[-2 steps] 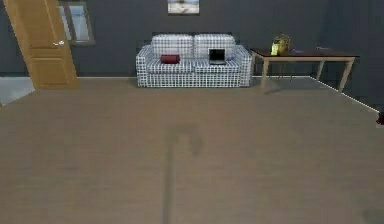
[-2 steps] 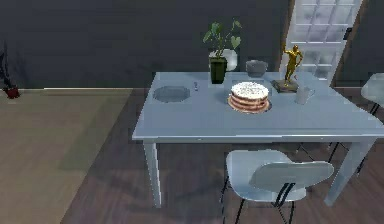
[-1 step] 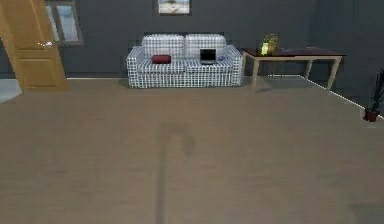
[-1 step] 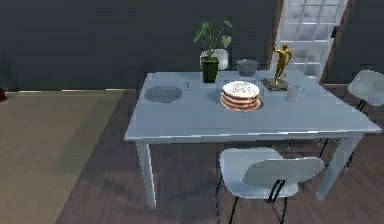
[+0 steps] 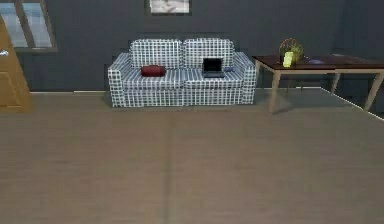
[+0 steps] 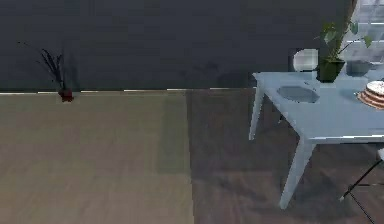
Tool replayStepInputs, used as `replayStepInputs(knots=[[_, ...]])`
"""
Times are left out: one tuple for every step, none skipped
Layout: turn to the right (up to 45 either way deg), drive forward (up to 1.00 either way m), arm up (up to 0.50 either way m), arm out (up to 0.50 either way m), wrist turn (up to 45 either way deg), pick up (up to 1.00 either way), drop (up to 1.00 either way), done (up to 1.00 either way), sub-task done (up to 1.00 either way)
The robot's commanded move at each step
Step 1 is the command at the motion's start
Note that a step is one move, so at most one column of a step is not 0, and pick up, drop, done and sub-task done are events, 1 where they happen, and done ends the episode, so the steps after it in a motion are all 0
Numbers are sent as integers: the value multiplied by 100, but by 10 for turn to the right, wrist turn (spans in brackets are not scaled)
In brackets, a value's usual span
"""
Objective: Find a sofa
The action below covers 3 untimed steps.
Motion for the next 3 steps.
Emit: replayStepInputs(knots=[[0,100,0,0,0,0,0,0,0],[0,100,0,0,0,0,0,0,0],[60,0,0,0,0,0,0,0,0]])
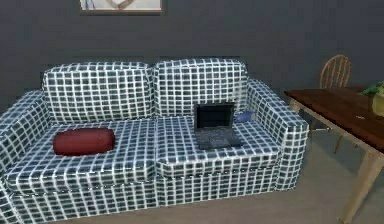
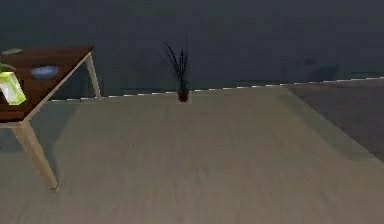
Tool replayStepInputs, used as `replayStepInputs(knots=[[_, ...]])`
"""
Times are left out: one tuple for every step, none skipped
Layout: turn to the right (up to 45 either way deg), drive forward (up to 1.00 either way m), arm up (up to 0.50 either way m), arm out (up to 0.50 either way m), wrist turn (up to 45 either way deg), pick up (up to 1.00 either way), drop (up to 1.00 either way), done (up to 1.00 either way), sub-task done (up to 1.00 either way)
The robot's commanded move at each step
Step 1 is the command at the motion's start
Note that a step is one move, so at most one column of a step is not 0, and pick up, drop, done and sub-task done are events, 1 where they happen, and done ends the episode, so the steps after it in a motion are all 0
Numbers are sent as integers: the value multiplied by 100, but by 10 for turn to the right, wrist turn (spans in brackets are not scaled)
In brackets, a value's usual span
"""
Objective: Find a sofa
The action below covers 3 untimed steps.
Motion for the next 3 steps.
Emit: replayStepInputs(knots=[[0,55,0,0,0,0,0,0,0],[-150,0,0,0,0,0,0,0,0],[0,0,0,0,0,0,0,100,0]])
